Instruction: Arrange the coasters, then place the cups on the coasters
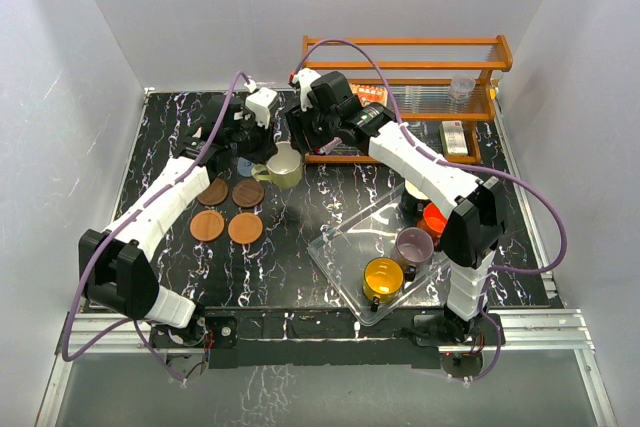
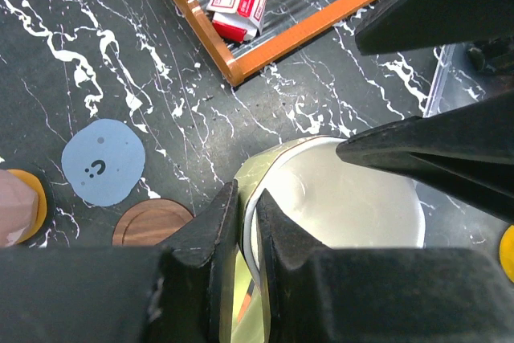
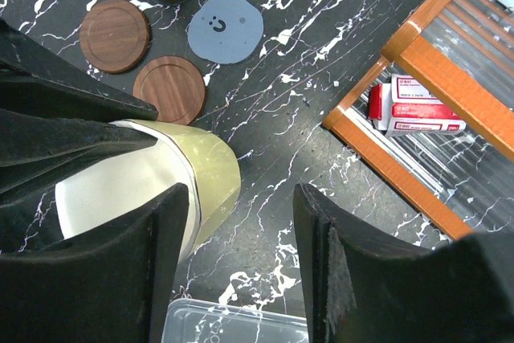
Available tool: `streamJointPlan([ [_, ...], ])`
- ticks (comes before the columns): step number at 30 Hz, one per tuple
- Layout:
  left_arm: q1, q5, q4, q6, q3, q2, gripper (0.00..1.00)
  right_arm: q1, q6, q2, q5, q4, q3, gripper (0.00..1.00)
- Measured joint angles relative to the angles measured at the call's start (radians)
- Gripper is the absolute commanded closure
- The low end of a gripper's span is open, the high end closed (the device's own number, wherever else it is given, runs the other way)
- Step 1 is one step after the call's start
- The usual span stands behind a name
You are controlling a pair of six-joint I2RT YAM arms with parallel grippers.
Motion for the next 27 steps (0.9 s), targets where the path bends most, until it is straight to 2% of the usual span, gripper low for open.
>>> streamJointPlan([
  [8, 0.013, -0.036, -0.030, 0.032, -0.008, 0.000, 1.00, -0.055, -0.009, -0.031, -0.042, 0.008, -0.009, 0.40],
  [15, 0.069, -0.095, -0.058, 0.070, -0.053, -0.056, 1.00, -0.159, -0.093, -0.177, -0.140, 0.050, -0.136, 0.39],
  [21, 0.200, -0.080, -0.080, 0.084, -0.113, -0.130, 1.00, -0.208, -0.197, -0.322, -0.223, 0.088, -0.337, 0.38],
  [27, 0.348, -0.064, -0.080, 0.105, -0.158, -0.164, 1.00, -0.296, -0.272, -0.397, -0.310, 0.108, -0.506, 0.37],
])
